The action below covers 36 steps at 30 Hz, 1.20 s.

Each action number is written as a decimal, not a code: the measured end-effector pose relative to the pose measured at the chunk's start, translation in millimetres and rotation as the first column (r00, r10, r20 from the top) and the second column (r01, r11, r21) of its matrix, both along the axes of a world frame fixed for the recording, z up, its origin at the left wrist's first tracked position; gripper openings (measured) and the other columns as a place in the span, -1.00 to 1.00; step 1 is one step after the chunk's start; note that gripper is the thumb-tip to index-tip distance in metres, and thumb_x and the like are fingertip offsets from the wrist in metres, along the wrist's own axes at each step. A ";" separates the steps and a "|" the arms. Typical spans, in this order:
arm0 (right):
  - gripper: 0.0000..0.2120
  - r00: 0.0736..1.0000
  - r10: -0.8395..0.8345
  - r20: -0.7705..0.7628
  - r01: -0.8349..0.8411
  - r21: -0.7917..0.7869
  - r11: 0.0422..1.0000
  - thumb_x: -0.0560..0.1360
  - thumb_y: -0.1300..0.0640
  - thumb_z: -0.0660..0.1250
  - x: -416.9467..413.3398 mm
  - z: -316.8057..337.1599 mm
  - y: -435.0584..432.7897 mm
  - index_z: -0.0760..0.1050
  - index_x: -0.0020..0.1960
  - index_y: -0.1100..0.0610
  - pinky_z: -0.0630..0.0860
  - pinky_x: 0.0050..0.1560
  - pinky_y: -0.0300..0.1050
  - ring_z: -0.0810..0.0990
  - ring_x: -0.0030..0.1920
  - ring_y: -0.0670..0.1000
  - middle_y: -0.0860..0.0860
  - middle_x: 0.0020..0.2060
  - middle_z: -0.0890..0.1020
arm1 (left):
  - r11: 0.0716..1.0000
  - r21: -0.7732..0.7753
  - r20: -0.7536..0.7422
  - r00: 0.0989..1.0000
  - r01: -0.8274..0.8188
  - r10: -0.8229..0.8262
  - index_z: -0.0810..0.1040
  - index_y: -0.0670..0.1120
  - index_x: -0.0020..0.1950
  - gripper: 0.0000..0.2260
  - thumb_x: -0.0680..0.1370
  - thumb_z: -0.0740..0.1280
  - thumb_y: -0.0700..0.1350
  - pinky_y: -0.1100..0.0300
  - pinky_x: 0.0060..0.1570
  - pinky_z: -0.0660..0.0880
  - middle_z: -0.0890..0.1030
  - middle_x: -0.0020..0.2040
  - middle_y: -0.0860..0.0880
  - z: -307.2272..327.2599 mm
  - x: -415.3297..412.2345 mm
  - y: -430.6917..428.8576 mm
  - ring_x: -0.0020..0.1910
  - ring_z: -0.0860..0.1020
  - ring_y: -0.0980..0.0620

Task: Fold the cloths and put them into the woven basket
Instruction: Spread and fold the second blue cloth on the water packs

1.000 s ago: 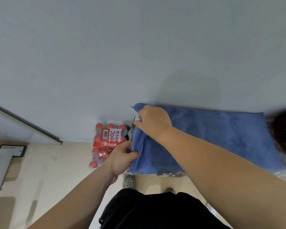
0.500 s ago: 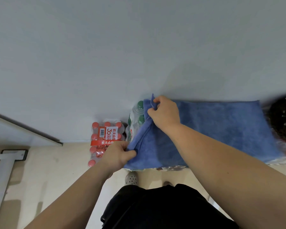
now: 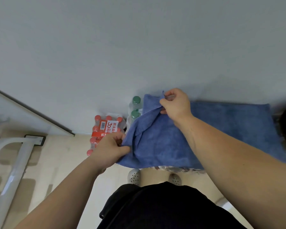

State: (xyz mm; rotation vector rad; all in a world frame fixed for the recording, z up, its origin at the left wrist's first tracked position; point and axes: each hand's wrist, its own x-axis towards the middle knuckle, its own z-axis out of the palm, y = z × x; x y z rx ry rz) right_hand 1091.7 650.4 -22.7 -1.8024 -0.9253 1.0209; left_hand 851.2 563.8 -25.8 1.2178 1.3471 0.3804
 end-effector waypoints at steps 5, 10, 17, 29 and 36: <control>-0.79 0.994 0.102 -0.050 -0.100 0.045 0.994 0.48 0.38 0.27 42.5 -1.6 -7.3 0.47 -0.07 0.07 0.66 -0.30 -0.07 0.60 -0.30 0.02 0.09 -0.28 0.50 | 0.991 0.108 -0.045 0.995 -0.083 0.088 0.55 -0.10 -0.25 -0.83 0.43 0.45 -0.32 0.24 -0.35 0.46 0.59 -0.33 -0.07 17.1 47.7 -17.9 -0.35 0.52 0.06; -0.72 0.985 0.168 -0.051 -0.164 0.063 0.984 0.49 0.39 0.24 92.5 -7.2 -14.4 0.58 -0.19 0.07 0.66 -0.23 -0.09 0.67 -0.24 0.01 0.08 -0.16 0.64 | 0.928 0.356 -0.314 0.921 -0.112 0.231 0.57 0.00 -0.28 -0.84 0.40 0.50 -0.20 0.18 -0.36 0.54 0.64 -0.32 0.01 23.3 108.5 -47.6 -0.35 0.58 0.03; -0.77 0.985 0.172 -0.018 -0.169 0.090 0.981 0.45 0.27 0.35 171.7 -13.9 -27.6 0.62 -0.15 -0.06 0.64 -0.12 -0.13 0.67 -0.15 -0.03 -0.02 -0.16 0.69 | 0.911 0.411 -0.364 0.910 -0.037 0.201 0.52 -0.05 -0.28 -0.83 0.41 0.49 -0.19 0.13 -0.33 0.50 0.59 -0.42 -0.05 41.7 196.5 -79.3 -0.43 0.54 -0.03; -0.74 0.983 0.177 0.041 -0.180 0.088 0.980 0.52 0.33 0.34 281.5 -18.3 -58.2 0.63 0.14 0.09 0.48 -0.01 -0.40 0.55 -0.12 -0.20 -0.06 -0.05 0.62 | 0.892 0.412 -0.292 0.954 0.184 -0.062 0.57 -0.03 -0.25 -0.84 0.40 0.52 -0.20 0.41 -0.35 0.36 0.51 -0.44 0.17 40.1 325.4 -88.1 -0.46 0.45 0.23; -0.68 0.991 0.038 0.131 -0.041 0.020 0.999 0.51 0.31 0.29 327.9 -8.3 -72.1 0.58 0.24 0.15 0.45 0.02 -0.29 0.58 0.03 -0.05 0.08 0.13 0.64 | 0.863 0.384 -0.319 0.924 0.330 -0.211 0.58 0.02 -0.27 -0.86 0.41 0.48 -0.17 0.43 -0.35 0.38 0.54 -0.47 0.20 35.8 379.9 -84.1 -0.41 0.51 0.25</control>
